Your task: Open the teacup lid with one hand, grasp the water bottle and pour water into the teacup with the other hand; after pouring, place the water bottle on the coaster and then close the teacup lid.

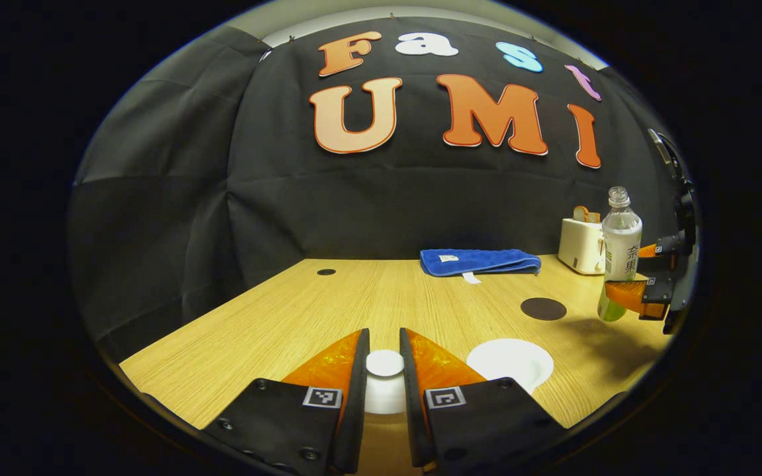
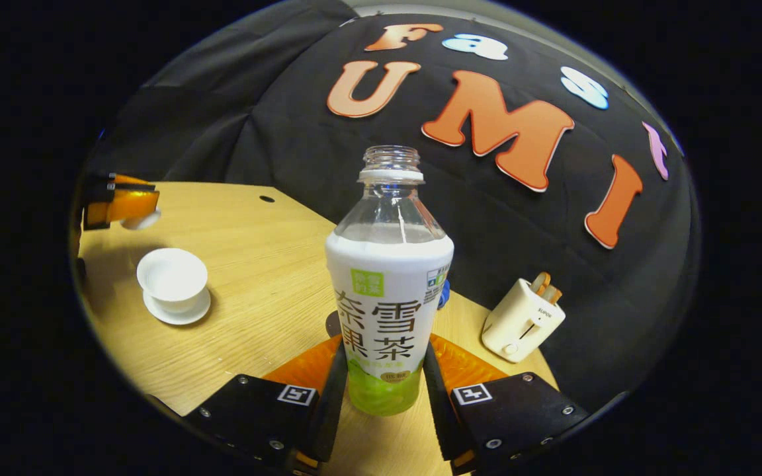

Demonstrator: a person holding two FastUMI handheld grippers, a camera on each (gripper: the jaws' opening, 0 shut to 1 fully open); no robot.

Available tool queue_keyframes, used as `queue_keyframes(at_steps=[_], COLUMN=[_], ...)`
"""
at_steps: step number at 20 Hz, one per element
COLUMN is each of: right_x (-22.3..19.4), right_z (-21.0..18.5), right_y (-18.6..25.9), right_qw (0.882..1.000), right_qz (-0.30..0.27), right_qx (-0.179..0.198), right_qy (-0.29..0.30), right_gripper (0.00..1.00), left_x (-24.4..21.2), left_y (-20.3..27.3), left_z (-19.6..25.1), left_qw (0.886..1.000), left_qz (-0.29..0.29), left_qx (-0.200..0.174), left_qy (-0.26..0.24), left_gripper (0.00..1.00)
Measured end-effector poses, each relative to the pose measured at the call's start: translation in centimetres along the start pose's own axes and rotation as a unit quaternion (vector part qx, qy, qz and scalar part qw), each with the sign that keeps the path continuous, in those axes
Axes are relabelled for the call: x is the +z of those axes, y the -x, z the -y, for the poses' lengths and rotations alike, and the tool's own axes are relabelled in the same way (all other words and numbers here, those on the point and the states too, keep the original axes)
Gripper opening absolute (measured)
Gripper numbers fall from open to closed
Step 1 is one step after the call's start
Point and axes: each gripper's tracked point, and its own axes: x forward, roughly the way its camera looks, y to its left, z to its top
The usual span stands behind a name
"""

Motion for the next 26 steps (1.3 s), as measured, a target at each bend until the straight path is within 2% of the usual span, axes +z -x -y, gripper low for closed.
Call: queue_keyframes(at_steps=[2, 3, 5, 6, 9, 10, 11, 13, 14, 16, 17, 19, 20, 22, 23, 24, 26], right_x=[0.2, 0.5, 1.1, 1.4, 2.4, 2.6, 2.9, 3.7, 4.1, 4.5, 4.8, 5.3, 5.4, 5.6, 5.8, 5.9, 6.2], right_z=[-0.5, -0.6, -0.5, -0.5, -0.6, -0.7, -0.7, -0.8, -1.0, -1.6, -1.8, -1.5, -1.7, -2.0, -2.2, -2.4, -2.8], right_y=[-0.1, -0.1, -0.2, -0.4, -0.6, -0.7, -0.8, -0.8, -0.8, -1.0, -1.1, -1.2, -1.1, -1.0, -0.9, -0.9, -1.1], right_qw=[0.999, 0.998, 0.995, 0.993, 0.983, 0.979, 0.975, 0.968, 0.963, 0.953, 0.946, 0.928, 0.921, 0.910, 0.904, 0.898, 0.884], right_qz=[0.003, 0.005, 0.012, 0.017, 0.030, 0.034, 0.037, 0.047, 0.052, 0.062, 0.068, 0.079, 0.085, 0.094, 0.098, 0.102, 0.112], right_qx=[-0.001, -0.005, -0.014, -0.017, -0.024, -0.024, -0.025, -0.029, -0.030, -0.029, -0.035, -0.053, -0.057, -0.059, -0.060, -0.062, -0.067], right_qy=[0.037, 0.056, 0.095, 0.115, 0.180, 0.199, 0.215, 0.246, 0.261, 0.294, 0.315, 0.360, 0.376, 0.400, 0.411, 0.423, 0.450], right_gripper=[0.60, 0.61, 0.61, 0.61, 0.61, 0.57, 0.61, 0.60, 0.60, 0.60, 0.60, 0.60, 0.60, 0.60, 0.60, 0.60, 0.60], left_x=[-0.2, -0.3, -0.4, -0.4, -0.6, -0.7, -0.8, -0.9, -0.9, -0.9, -1.0, -1.4, -1.3, -1.6, -1.6, -1.7, -1.9], left_y=[0.1, 0.3, 0.4, 0.6, 0.7, 0.8, 0.8, 0.9, 0.9, 0.9, 0.9, 0.9, 0.9, 0.8, 0.8, 0.8, 0.9], left_z=[-0.4, -0.5, -1.0, -1.2, -1.6, -1.7, -1.8, -2.1, -2.2, -2.5, -2.6, -2.9, -3.0, -3.2, -3.4, -3.4, -3.6], left_qw=[1.000, 1.000, 1.000, 1.000, 1.000, 1.000, 1.000, 1.000, 1.000, 1.000, 1.000, 1.000, 1.000, 1.000, 1.000, 1.000, 1.000], left_qz=[-0.001, -0.001, -0.001, -0.001, -0.002, -0.003, -0.004, -0.003, -0.003, -0.003, -0.004, -0.009, -0.010, -0.011, -0.011, -0.013, -0.019], left_qx=[0.003, 0.003, 0.006, 0.007, 0.005, 0.004, 0.005, 0.004, 0.004, 0.005, 0.004, 0.003, 0.003, 0.004, 0.003, 0.003, 0.000], left_qy=[-0.001, -0.001, -0.001, -0.001, 0.004, 0.005, 0.005, 0.005, 0.006, 0.007, 0.008, 0.007, 0.009, 0.012, 0.013, 0.014, 0.016], left_gripper=[0.32, 0.29, 0.32, 0.29, 0.29, 0.32, 0.32, 0.29, 0.32, 0.29, 0.32, 0.32, 0.29, 0.32, 0.29, 0.32, 0.32])
